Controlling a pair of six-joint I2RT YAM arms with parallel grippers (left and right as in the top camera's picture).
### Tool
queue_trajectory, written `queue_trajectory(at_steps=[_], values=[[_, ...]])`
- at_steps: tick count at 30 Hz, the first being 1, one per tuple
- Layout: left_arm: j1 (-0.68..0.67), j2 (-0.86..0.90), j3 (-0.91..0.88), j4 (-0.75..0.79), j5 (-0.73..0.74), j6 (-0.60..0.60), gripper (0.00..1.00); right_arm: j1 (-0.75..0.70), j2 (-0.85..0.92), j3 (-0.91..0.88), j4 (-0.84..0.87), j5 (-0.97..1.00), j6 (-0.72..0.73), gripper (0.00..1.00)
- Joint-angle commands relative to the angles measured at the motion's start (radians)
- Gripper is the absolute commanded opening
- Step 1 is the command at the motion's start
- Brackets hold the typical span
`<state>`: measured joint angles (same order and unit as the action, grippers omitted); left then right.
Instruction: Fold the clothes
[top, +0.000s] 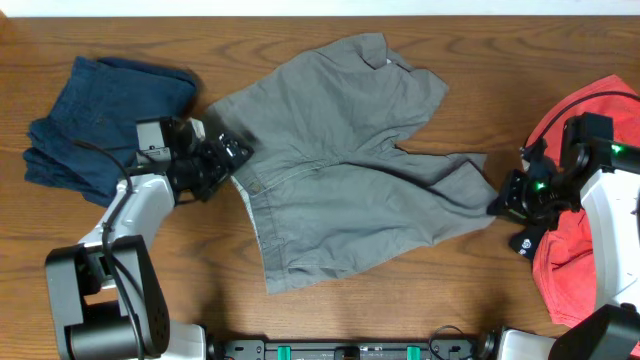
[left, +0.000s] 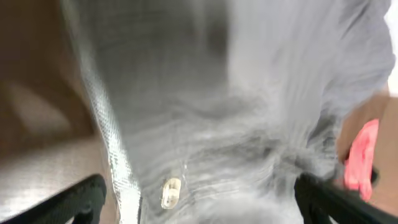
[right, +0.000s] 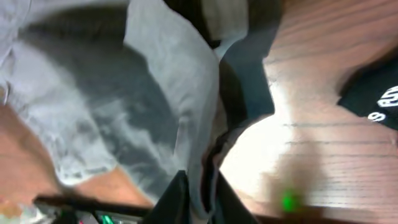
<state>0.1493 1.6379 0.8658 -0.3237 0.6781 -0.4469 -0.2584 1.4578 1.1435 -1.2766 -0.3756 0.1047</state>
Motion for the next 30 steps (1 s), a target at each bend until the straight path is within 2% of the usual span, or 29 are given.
queue_trajectory(at_steps=[1,5,7,11,14,16,21,25,30], values=[[0.006,-0.051,0.006,-0.156,0.07,0.13,0.98,-0.002,-0.005,0.007,0.004,-0.013,-0.061,0.15],[0.006,-0.119,0.006,-0.464,0.052,0.215,0.98,-0.002,-0.005,0.007,0.06,0.013,-0.052,0.26],[0.004,-0.156,0.006,-0.614,-0.025,0.221,0.98,-0.002,-0.005,0.007,0.088,0.014,-0.042,0.38],[-0.007,-0.22,0.003,-0.815,-0.199,0.23,0.98,-0.002,-0.005,0.007,0.112,0.021,-0.007,0.38],[-0.022,-0.274,-0.028,-0.866,-0.187,0.229,0.98,-0.002,-0.005,0.007,0.114,0.032,-0.003,0.39],[-0.045,-0.311,-0.067,-0.868,-0.165,0.224,0.98,-0.002,-0.005,0.007,0.109,0.075,0.013,0.4],[-0.115,-0.372,-0.187,-0.801,-0.157,0.111,0.98,-0.002,-0.005,0.007,0.083,0.24,0.092,0.41],[-0.184,-0.397,-0.298,-0.655,-0.071,0.029,0.98,-0.002,-0.005,0.007,0.08,0.319,0.136,0.42],[-0.283,-0.399,-0.417,-0.413,-0.064,-0.118,0.98,-0.002,-0.005,0.007,0.08,0.323,0.138,0.43]])
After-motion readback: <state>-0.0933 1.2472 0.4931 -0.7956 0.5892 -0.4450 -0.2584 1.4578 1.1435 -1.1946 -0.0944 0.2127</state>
